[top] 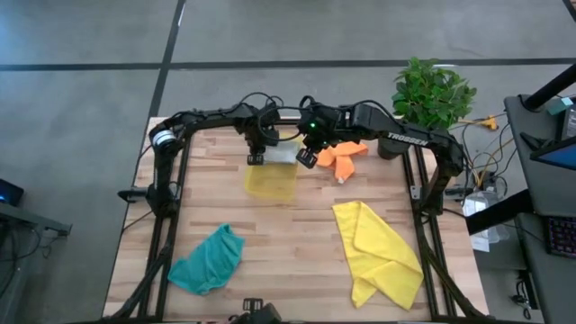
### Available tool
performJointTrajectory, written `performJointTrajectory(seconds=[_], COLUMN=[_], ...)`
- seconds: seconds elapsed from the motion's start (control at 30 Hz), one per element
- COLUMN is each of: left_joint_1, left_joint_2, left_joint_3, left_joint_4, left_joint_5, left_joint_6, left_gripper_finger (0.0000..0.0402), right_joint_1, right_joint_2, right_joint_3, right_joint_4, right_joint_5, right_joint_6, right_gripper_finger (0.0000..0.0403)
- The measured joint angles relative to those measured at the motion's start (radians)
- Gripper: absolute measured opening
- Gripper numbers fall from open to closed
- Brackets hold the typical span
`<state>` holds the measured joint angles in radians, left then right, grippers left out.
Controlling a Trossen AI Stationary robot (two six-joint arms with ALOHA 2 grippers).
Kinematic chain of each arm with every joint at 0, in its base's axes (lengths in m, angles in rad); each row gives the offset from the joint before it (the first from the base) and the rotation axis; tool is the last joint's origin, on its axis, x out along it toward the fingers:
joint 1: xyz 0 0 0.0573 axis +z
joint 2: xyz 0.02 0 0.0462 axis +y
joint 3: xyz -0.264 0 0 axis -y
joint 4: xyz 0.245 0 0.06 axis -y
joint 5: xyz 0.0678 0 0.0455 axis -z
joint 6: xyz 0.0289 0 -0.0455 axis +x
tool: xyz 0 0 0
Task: Fold microfiber towels
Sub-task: Put the folded gray microfiber cloth into the yellow bin, then adjust the yellow bin on the table
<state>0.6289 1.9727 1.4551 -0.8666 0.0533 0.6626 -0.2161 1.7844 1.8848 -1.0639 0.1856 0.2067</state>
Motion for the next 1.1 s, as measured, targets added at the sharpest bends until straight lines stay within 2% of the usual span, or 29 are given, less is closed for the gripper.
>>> performJointTrajectory(seconds=[0.17,0.27,0.33,0.53,0.63,0.73,0.8,0.9,1.0,1.1], left_joint_1=[-0.001,-0.001,-0.002,-0.003,-0.022,-0.079,-0.138,-0.255,-0.371,-0.447], left_joint_2=[-0.053,-0.106,-0.132,-0.214,-0.263,-0.309,-0.330,-0.339,-0.332,-0.296], left_joint_3=[0.008,0.011,0.010,-0.014,-0.054,-0.111,-0.150,-0.189,-0.218,-0.229], left_joint_4=[0.002,0.003,-0.001,-0.057,-0.083,-0.085,-0.081,-0.070,0.029,0.158], left_joint_5=[-0.002,0.026,0.036,0.053,0.175,0.350,0.390,0.392,0.385,0.310], left_joint_6=[-0.026,-0.064,-0.111,-0.264,-0.316,-0.346,-0.369,-0.371,-0.399,-0.477], left_gripper_finger=[0.0000,0.0000,0.0000,0.0000,0.0000,0.0000,0.0000,0.0000,0.0000,0.0000], right_joint_1=[0.000,0.000,0.000,0.006,0.015,0.020,0.019,0.019,0.019,0.019], right_joint_2=[-0.019,-0.046,-0.068,-0.145,-0.183,-0.222,-0.255,-0.319,-0.400,-0.488], right_joint_3=[-0.023,-0.083,-0.147,-0.408,-0.529,-0.637,-0.698,-0.782,-0.861,-0.931], right_joint_4=[0.002,0.020,0.058,0.269,0.337,0.385,0.414,0.460,0.508,0.531], right_joint_5=[0.000,-0.002,-0.031,-0.205,-0.228,-0.249,-0.273,-0.289,-0.290,-0.290], right_joint_6=[-0.029,-0.057,-0.058,-0.033,0.007,0.043,0.061,0.084,0.099,0.123], right_gripper_finger=[0.0008,0.0008,0.0008,0.0008,0.0008,0.0008,0.0008,0.0008,0.0008,0.0008])
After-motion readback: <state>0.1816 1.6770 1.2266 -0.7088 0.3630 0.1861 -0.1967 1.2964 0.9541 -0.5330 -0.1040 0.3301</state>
